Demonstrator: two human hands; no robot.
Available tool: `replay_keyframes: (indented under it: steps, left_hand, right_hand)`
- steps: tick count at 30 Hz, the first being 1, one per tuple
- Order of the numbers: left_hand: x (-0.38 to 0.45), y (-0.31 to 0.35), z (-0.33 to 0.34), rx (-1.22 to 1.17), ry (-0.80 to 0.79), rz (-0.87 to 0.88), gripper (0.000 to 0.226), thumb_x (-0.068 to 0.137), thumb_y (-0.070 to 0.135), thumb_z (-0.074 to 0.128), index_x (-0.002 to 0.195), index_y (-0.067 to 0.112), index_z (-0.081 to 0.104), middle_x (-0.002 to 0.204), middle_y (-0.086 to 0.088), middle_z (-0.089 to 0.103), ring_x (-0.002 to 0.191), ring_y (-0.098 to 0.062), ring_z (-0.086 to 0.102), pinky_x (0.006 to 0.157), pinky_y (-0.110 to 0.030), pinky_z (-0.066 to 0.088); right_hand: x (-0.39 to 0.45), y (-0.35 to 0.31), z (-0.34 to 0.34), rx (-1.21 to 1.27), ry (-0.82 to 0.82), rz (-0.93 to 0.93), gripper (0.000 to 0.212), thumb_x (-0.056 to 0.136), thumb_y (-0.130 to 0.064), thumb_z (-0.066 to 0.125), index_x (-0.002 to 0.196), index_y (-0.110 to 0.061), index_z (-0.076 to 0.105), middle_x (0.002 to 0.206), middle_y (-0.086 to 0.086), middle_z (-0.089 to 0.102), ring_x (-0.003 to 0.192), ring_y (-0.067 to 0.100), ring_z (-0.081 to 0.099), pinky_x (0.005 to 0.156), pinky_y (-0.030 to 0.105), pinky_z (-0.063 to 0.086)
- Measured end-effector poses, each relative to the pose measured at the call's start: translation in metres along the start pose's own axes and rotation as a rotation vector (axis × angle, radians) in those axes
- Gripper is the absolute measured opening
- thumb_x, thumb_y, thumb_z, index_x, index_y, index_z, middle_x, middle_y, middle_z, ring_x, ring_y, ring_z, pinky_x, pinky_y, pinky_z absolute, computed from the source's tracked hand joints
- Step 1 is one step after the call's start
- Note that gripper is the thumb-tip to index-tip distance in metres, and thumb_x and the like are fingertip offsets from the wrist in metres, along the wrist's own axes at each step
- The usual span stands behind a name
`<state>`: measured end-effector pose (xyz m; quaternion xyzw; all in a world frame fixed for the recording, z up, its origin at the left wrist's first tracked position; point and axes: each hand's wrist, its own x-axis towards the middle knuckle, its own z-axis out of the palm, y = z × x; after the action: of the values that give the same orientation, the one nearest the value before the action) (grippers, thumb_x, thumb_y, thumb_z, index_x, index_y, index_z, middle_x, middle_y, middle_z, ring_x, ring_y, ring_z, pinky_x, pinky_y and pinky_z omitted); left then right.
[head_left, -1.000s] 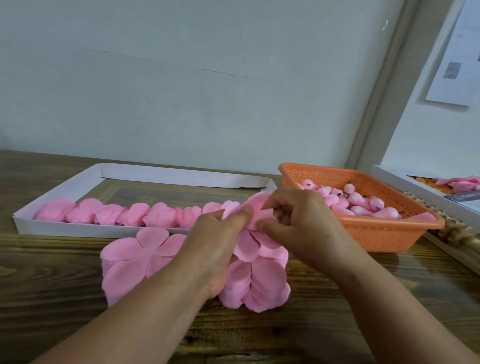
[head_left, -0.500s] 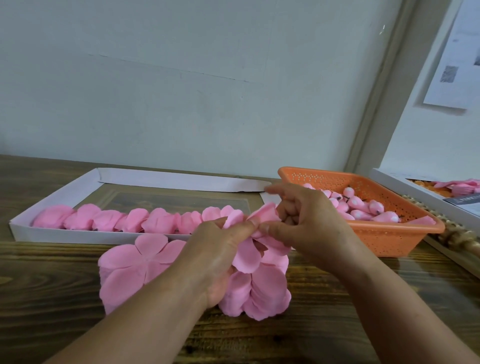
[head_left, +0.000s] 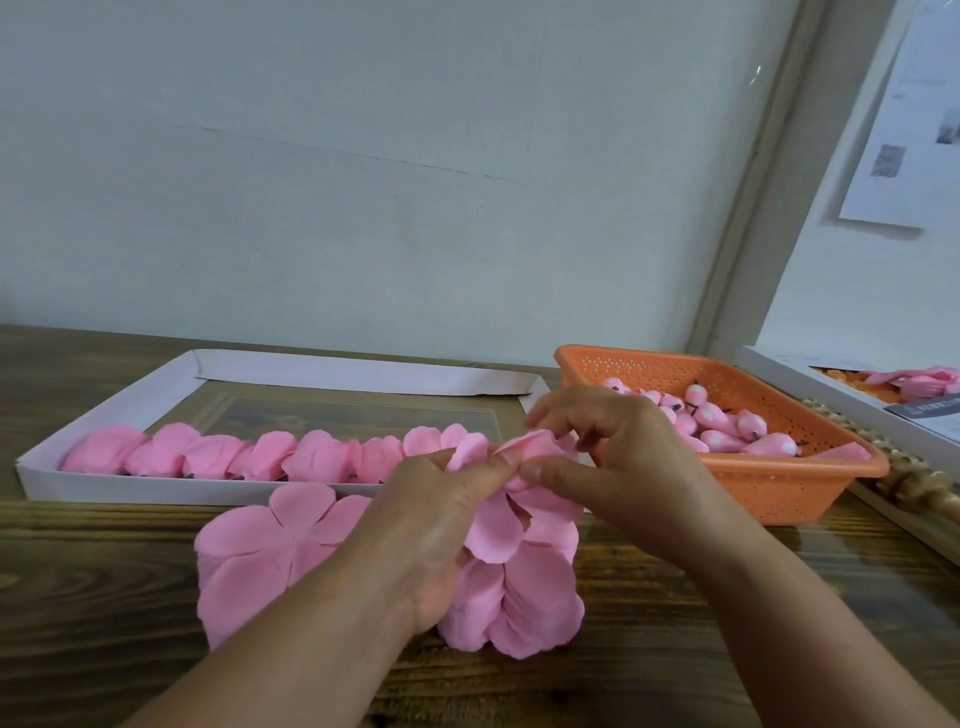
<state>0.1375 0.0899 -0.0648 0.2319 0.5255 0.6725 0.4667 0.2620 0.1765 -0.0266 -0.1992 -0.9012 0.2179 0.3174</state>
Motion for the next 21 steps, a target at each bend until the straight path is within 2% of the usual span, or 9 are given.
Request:
replay_keyframes:
  steps: [2, 5, 8, 11, 15, 18, 21]
  left_hand:
    - [-0.001, 0.002, 0.0, -0.019, -0.01, -0.018, 0.02, 0.082, 0.019, 0.071, 0.098, 0.007, 0.07, 0.082, -0.012, 0.072, 0.069, -0.021, 0.068, 0.07, -0.036, 0.055]
    - [-0.004, 0.004, 0.001, -0.054, -0.032, -0.051, 0.022, 0.082, 0.017, 0.07, 0.101, 0.005, 0.069, 0.089, -0.015, 0.073, 0.071, -0.022, 0.069, 0.066, -0.034, 0.057]
    - [-0.006, 0.006, 0.002, -0.065, -0.06, -0.069, 0.023, 0.082, 0.017, 0.07, 0.1, 0.004, 0.07, 0.092, -0.015, 0.074, 0.076, -0.023, 0.07, 0.065, -0.032, 0.058]
    - [-0.006, 0.006, 0.003, -0.071, -0.066, -0.098, 0.027, 0.081, 0.017, 0.07, 0.104, 0.003, 0.069, 0.102, -0.017, 0.072, 0.096, -0.029, 0.067, 0.079, -0.037, 0.054]
    - [-0.008, 0.008, 0.002, -0.101, -0.114, -0.147, 0.026, 0.083, 0.013, 0.068, 0.106, 0.002, 0.069, 0.103, -0.017, 0.072, 0.093, -0.028, 0.066, 0.079, -0.035, 0.054]
    - [-0.008, 0.01, 0.001, -0.144, -0.152, -0.189, 0.028, 0.082, 0.012, 0.068, 0.108, 0.0, 0.068, 0.106, -0.019, 0.071, 0.09, -0.028, 0.067, 0.075, -0.035, 0.058]
    - [-0.008, 0.012, 0.0, -0.198, -0.19, -0.222, 0.029, 0.083, 0.009, 0.066, 0.11, -0.002, 0.067, 0.11, -0.019, 0.069, 0.095, -0.028, 0.068, 0.074, -0.034, 0.059]
  right_hand:
    - [-0.002, 0.0, 0.0, -0.002, -0.013, -0.011, 0.009, 0.074, -0.016, 0.073, 0.078, -0.01, 0.067, 0.073, 0.001, 0.063, 0.067, 0.012, 0.051, 0.059, 0.027, 0.041]
    - [-0.003, 0.002, -0.002, 0.003, -0.019, -0.043, 0.008, 0.074, -0.014, 0.074, 0.078, -0.015, 0.068, 0.073, -0.002, 0.061, 0.062, 0.005, 0.049, 0.057, 0.02, 0.039]
    - [-0.002, 0.004, -0.006, 0.021, -0.034, -0.047, 0.012, 0.072, -0.015, 0.077, 0.081, -0.02, 0.069, 0.075, -0.007, 0.062, 0.066, 0.002, 0.05, 0.059, 0.016, 0.04]
    - [-0.002, 0.004, -0.008, 0.003, -0.077, -0.052, 0.014, 0.072, -0.019, 0.079, 0.081, -0.017, 0.069, 0.082, -0.006, 0.063, 0.078, 0.007, 0.055, 0.069, 0.025, 0.045]
    - [-0.004, 0.0, -0.015, 0.016, -0.175, -0.013, 0.02, 0.072, -0.015, 0.078, 0.091, -0.018, 0.071, 0.09, -0.01, 0.066, 0.088, 0.006, 0.059, 0.082, 0.03, 0.046]
    - [-0.005, 0.0, -0.017, 0.037, -0.191, 0.006, 0.024, 0.073, -0.012, 0.076, 0.096, -0.017, 0.071, 0.092, -0.017, 0.067, 0.089, 0.0, 0.061, 0.102, 0.037, 0.037]
    - [-0.004, 0.0, -0.016, 0.053, -0.179, -0.004, 0.024, 0.074, -0.011, 0.077, 0.097, -0.015, 0.072, 0.091, -0.017, 0.068, 0.091, 0.001, 0.062, 0.103, 0.039, 0.034]
